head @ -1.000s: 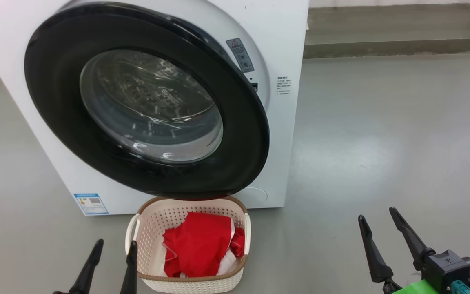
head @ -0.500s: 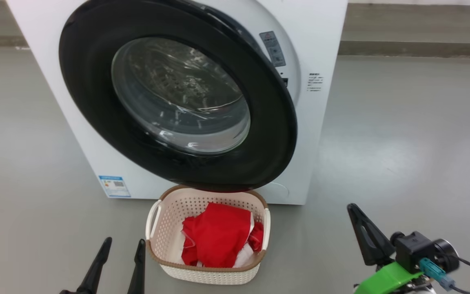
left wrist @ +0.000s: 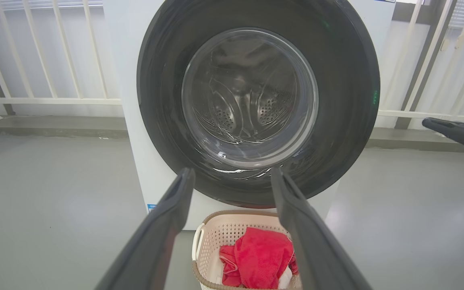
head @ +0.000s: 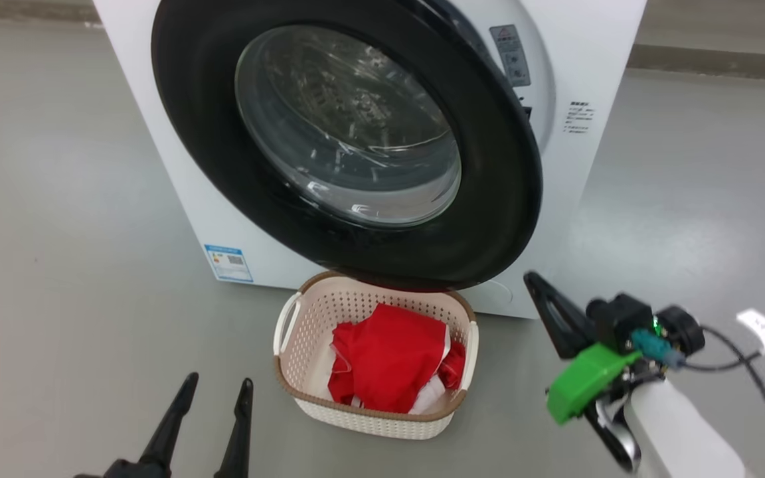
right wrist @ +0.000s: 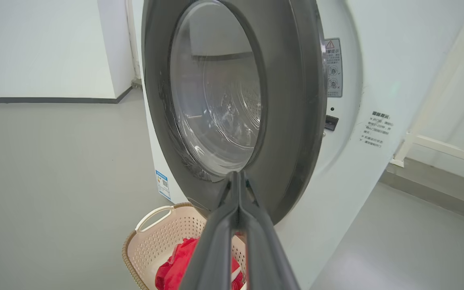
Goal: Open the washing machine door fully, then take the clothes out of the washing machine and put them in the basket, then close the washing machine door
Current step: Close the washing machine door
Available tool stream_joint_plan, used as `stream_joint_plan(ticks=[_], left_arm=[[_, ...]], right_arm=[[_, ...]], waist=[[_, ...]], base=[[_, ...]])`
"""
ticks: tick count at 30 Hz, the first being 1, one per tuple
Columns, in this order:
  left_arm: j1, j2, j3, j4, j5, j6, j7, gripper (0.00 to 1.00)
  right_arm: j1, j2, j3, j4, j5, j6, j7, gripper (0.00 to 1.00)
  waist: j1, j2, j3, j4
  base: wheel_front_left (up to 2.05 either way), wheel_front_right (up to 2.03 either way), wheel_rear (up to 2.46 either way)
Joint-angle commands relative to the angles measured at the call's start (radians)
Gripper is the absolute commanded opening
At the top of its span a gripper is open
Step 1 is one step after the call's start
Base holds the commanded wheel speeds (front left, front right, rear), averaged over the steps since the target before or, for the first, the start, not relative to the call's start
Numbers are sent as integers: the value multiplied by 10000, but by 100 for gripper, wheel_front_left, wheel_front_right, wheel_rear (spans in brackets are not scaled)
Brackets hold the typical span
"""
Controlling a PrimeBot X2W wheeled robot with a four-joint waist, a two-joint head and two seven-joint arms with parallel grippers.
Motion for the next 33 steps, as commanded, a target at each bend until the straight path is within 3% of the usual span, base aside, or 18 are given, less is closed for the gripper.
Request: stream_joint_plan(ticks=[1,7,23,33], left_arm=[[-578,54,302,-228,32,-39,-122,100],[-966,-40,124,-275,32,-78,-122,100],[-1405,-307,-118,-180,-117,-221,-122,100],[-1744,-522,-265,-479,-161,-244,-122,100]], right_arm=[[-810,-91,329,49,200,35,-30,0],[-2310,-274,623,752,593,35,-66,0],[-3585,-1094,43,1404,710,35,-73,0],[-5102,-1644,92,1971,647,35,-73,0]], waist=[[0,0,250,232],[0,0,785,549],[0,0,1246,1659],[0,0,2388,1824]], base=[[0,0,0],[0,0,0],[0,0,0],[0,0,0]])
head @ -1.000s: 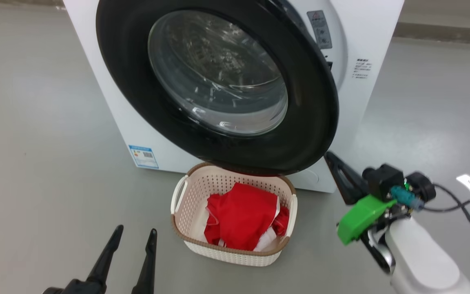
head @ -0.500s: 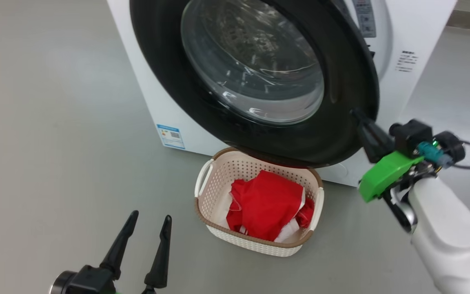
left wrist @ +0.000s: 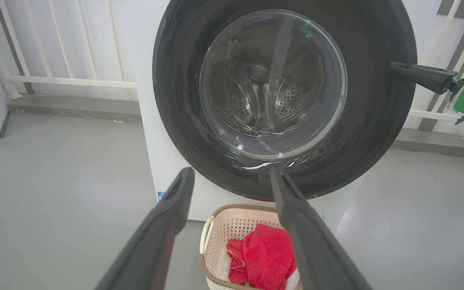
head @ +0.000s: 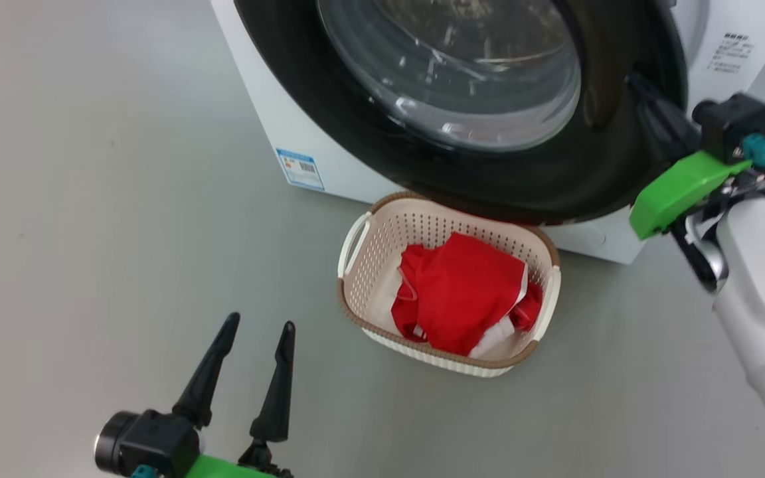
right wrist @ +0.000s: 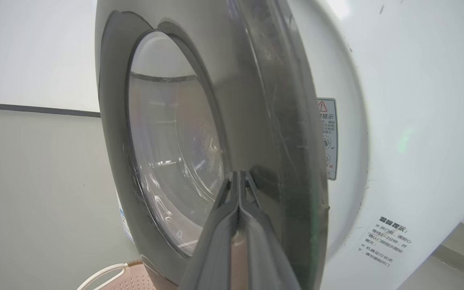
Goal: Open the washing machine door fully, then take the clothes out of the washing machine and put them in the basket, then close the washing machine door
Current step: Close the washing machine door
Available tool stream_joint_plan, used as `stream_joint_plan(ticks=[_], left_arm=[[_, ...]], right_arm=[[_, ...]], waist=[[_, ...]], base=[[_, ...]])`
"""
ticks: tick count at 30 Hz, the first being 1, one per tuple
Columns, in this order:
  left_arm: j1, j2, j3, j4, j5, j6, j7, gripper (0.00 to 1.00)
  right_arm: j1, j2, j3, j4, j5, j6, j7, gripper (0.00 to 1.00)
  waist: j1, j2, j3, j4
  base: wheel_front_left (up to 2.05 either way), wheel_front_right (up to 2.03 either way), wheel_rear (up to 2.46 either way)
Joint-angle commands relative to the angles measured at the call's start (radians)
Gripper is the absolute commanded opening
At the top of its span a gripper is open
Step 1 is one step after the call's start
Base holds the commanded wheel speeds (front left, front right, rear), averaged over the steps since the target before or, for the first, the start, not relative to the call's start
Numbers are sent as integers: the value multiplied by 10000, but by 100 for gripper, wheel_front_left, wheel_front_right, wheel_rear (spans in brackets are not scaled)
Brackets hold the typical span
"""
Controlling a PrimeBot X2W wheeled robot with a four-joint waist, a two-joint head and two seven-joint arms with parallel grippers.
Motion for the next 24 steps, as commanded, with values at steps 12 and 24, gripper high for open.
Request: stream_joint_plan(ticks=[12,24], left_arm=[[-880,2,77,-547,-52,-23,-120,100],[-1387,-8,-279,-630,-150,184,-120,100]], right_arm=[[-2199,-215,393,877,153,-15,-62,0],[-3605,62,-403,1564,-138,-15,-62,0]], waist=[[0,0,1552,-14],[0,0,2269,-166]], base=[[0,0,0],[0,0,0]])
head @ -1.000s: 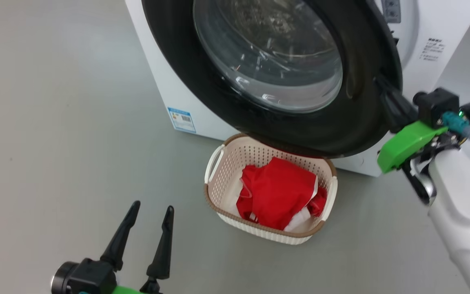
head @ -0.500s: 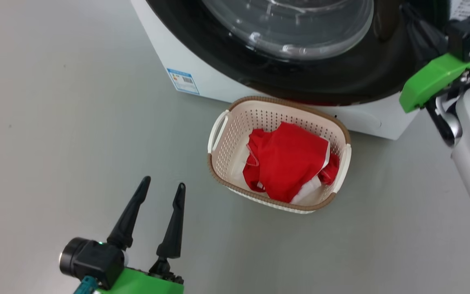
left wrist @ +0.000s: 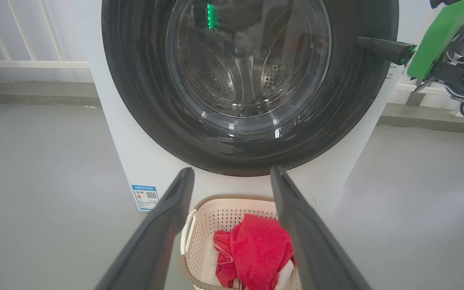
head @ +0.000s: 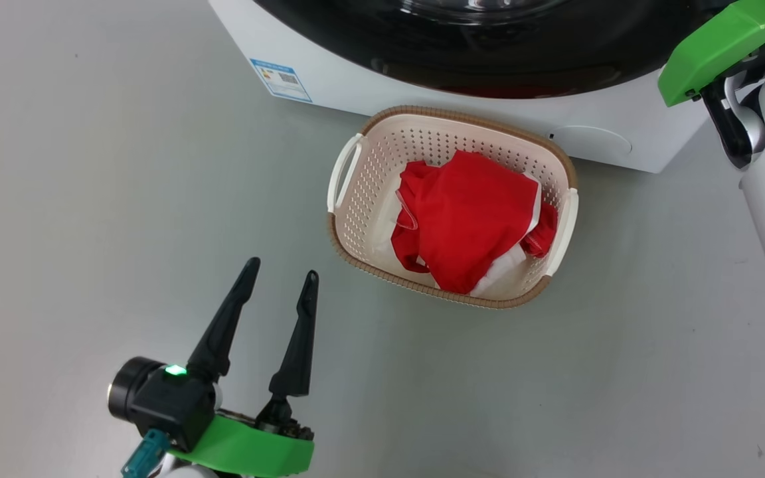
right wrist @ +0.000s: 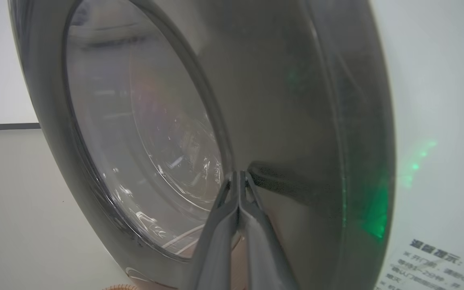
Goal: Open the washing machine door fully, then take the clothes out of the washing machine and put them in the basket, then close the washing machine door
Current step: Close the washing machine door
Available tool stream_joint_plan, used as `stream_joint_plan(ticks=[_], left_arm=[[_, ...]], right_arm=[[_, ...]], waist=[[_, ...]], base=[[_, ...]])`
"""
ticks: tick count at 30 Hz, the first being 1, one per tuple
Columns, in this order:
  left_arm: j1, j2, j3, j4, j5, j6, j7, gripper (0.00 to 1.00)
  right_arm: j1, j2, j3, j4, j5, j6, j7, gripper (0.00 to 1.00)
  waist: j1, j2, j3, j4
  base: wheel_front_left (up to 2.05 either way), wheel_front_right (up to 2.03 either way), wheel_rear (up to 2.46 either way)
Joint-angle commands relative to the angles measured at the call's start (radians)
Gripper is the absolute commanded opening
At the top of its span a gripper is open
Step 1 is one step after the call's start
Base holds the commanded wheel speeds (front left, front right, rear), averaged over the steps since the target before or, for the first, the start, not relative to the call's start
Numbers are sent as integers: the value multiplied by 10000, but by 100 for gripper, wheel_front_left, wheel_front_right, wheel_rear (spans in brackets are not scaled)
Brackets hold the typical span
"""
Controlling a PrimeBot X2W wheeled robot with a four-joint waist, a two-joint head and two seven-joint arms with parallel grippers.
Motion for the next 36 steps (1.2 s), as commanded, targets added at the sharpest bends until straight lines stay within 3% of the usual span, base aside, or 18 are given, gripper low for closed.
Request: stream_joint_plan(ticks=[1,15,16,18,20,21,23,24,36], left_arm=[[-222,89,264,-272,-122,73,-120,100],[-335,88,341,-280,-657,103,-120,100],[-340,88,366,-270,-715,80,-120,100],[-351,88,370,-245,-809,-25,-120,100],[-336,88,403,-237,-850,-40,-120,100],[-341,88,439,-213,-848,-39,-120,100],[-360,88,529,-184,-866,-34,-120,100],[-358,88,576,-158,-878,-28,-120,100],[-183,88,1012,178,-709,-80,-120,100]], right_arm=[[-288,-113,-170,-148,-79,-113,-49,0],[543,417,-82,-926,-23,-113,-49,0],[655,444,-48,-1058,13,-113,-49,16],[912,486,89,-1331,110,-113,-49,17],[1185,469,173,-1710,166,-113,-49,33],[1343,450,203,-1889,181,-113,-49,47],[1670,414,206,-2270,173,-113,-49,89],[1844,407,183,-2458,164,-113,-49,100],[4003,580,-401,-4344,-115,-113,-49,100]], waist=[[0,0,57,-57],[0,0,-220,-729],[0,0,-262,-807],[0,0,-364,-967],[0,0,-473,-1152],[0,0,-537,-1244],[0,0,-684,-1435],[0,0,-768,-1535],[0,0,-1835,-2744]], base=[[0,0,0],[0,0,0],[0,0,0],[0,0,0],[0,0,0],[0,0,0],[0,0,0],[0,0,0],[0,0,0]])
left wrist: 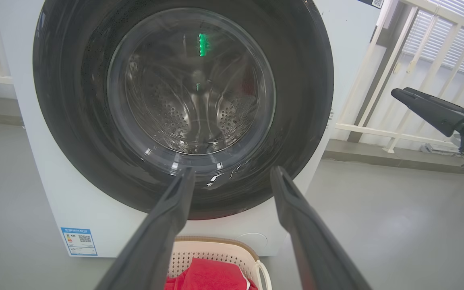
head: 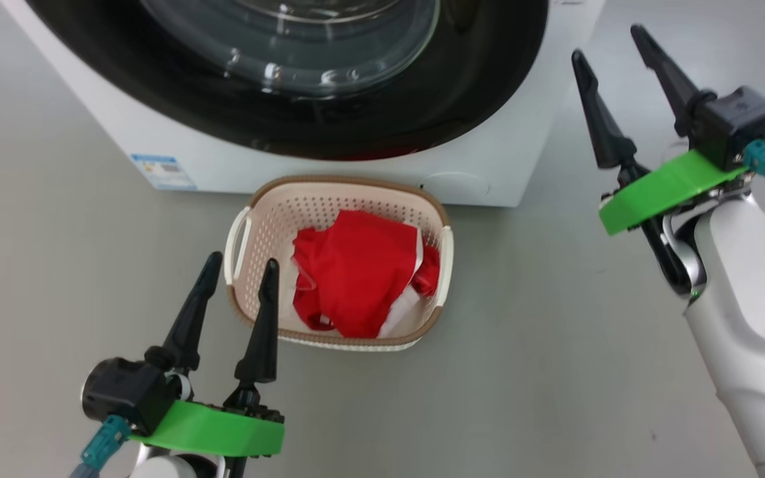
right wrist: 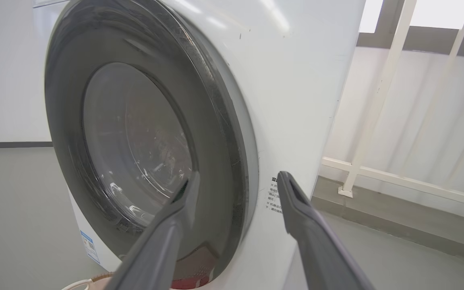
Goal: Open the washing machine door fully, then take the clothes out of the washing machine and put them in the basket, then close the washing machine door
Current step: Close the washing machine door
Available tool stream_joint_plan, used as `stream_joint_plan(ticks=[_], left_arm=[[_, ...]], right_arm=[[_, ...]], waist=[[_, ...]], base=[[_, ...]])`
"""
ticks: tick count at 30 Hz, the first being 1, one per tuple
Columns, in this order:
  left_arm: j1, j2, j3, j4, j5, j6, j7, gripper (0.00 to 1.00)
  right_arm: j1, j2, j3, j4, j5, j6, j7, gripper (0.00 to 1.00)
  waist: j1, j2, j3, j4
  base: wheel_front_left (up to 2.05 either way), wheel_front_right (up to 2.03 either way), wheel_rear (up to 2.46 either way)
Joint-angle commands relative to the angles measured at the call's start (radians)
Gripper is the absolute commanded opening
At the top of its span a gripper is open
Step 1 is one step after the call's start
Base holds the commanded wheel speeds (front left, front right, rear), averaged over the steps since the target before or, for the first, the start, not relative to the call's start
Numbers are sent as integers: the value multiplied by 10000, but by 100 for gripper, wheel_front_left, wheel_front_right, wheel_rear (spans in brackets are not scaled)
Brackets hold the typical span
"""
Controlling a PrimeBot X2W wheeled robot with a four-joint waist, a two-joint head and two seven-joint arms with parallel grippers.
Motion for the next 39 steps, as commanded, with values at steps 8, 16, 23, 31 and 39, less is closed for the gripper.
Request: stream_joint_plan(ticks=[8,16,23,31,39], left_arm=[[198,85,701,237,306,-43,-120,100],[499,98,995,535,403,-108,-120,100],[747,122,1154,702,481,-157,-120,100],[1142,114,1188,849,552,-203,-120,100],[1518,153,1206,686,924,-118,-120,100]], right_arm=[[1776,169,-580,-1120,-278,-38,-51,100],[3236,217,-1140,-1769,-128,-38,-51,100],[4502,199,-1480,-2471,-464,-38,-51,100],[5984,484,-2149,-3288,-665,-38,-51,100],[7173,842,-2555,-3984,-760,-38,-51,100]], waist=[[0,0,-1388,-998],[0,0,-2054,-1239],[0,0,-2467,-1356],[0,0,-2962,-1244],[0,0,-3255,-1224]], base=[[0,0,0],[0,0,0],[0,0,0],[0,0,0],[0,0,0]])
